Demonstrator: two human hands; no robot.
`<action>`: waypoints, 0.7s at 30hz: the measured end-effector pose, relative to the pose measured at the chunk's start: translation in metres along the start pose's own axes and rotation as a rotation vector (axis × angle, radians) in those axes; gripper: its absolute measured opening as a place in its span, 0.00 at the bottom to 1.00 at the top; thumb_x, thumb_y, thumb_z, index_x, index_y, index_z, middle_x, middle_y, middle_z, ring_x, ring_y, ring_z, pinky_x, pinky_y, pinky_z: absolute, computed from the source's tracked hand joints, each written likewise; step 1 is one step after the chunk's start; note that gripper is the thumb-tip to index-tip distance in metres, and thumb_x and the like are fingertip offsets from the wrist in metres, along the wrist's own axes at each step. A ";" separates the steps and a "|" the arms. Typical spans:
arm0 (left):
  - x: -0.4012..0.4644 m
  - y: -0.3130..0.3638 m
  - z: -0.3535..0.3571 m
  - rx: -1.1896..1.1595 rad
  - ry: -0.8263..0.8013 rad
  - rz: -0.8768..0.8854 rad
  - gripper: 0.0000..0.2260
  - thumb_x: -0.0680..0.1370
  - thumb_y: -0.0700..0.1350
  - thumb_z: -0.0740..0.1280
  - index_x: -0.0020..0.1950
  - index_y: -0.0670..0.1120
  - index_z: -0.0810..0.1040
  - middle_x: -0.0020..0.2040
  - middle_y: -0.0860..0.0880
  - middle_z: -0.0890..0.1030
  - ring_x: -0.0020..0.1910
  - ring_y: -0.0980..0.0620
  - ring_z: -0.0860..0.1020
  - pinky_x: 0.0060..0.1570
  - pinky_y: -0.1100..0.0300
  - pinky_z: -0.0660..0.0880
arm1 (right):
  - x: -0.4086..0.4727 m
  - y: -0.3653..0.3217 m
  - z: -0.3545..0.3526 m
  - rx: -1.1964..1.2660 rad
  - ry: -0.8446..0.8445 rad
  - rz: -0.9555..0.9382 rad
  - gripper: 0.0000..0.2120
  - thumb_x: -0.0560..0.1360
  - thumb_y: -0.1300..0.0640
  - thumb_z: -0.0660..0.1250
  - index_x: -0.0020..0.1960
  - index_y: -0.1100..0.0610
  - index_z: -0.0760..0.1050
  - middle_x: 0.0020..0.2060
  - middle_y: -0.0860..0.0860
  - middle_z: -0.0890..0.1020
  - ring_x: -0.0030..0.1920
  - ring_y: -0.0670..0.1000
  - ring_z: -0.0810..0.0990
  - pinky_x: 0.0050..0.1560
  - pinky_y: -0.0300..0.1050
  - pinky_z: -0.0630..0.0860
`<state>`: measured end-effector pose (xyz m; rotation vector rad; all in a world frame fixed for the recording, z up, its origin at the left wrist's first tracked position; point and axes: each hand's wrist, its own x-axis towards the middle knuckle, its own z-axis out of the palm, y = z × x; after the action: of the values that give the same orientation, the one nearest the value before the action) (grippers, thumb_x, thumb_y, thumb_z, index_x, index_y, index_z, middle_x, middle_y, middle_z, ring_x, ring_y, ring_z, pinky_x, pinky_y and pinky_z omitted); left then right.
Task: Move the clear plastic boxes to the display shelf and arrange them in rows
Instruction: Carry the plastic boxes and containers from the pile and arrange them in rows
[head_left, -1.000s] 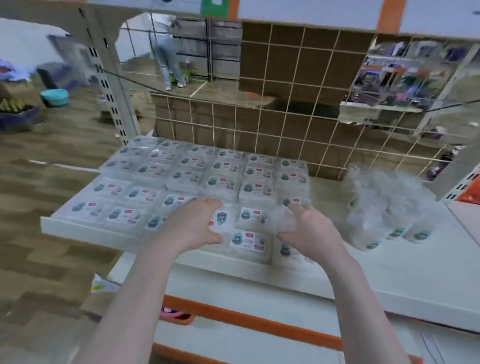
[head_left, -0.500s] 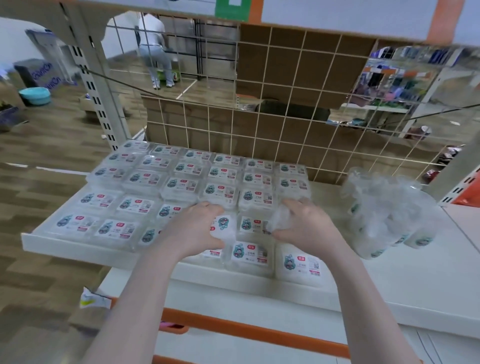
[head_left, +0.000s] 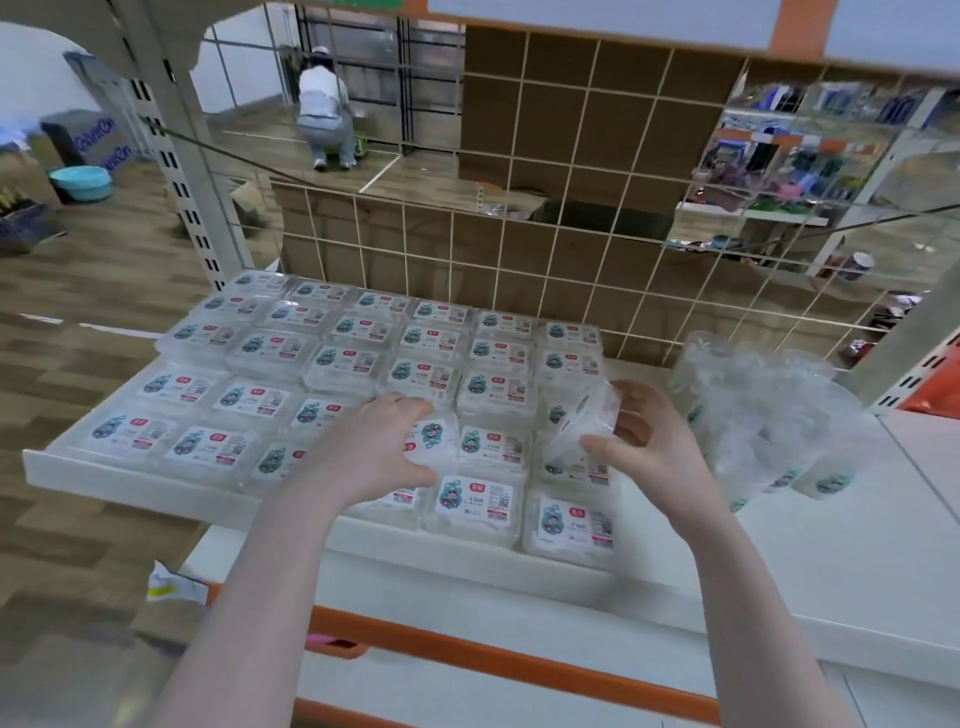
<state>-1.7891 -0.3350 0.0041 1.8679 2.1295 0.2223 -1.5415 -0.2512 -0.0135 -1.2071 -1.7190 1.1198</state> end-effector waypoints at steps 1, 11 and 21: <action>0.000 0.001 0.000 -0.001 0.000 -0.004 0.32 0.72 0.51 0.71 0.74 0.51 0.62 0.70 0.51 0.67 0.67 0.50 0.67 0.65 0.56 0.66 | -0.003 0.004 -0.004 -0.013 0.010 -0.009 0.29 0.66 0.59 0.76 0.62 0.47 0.67 0.57 0.46 0.76 0.57 0.47 0.76 0.57 0.43 0.74; 0.002 0.015 0.000 0.024 -0.001 -0.024 0.34 0.72 0.53 0.71 0.75 0.50 0.61 0.71 0.50 0.66 0.69 0.50 0.67 0.66 0.53 0.66 | -0.001 0.011 -0.023 -0.649 -0.098 -0.053 0.38 0.67 0.54 0.75 0.72 0.55 0.62 0.63 0.51 0.71 0.61 0.51 0.72 0.58 0.42 0.69; 0.002 0.016 0.002 -0.010 0.008 -0.044 0.34 0.72 0.52 0.71 0.75 0.50 0.61 0.72 0.50 0.66 0.69 0.50 0.66 0.66 0.54 0.65 | -0.019 0.000 -0.012 -1.019 -0.194 0.036 0.46 0.64 0.28 0.64 0.73 0.51 0.57 0.60 0.50 0.75 0.58 0.52 0.74 0.50 0.44 0.71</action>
<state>-1.7738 -0.3313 0.0070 1.8163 2.1685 0.2308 -1.5251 -0.2668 -0.0108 -1.7349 -2.5422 0.3186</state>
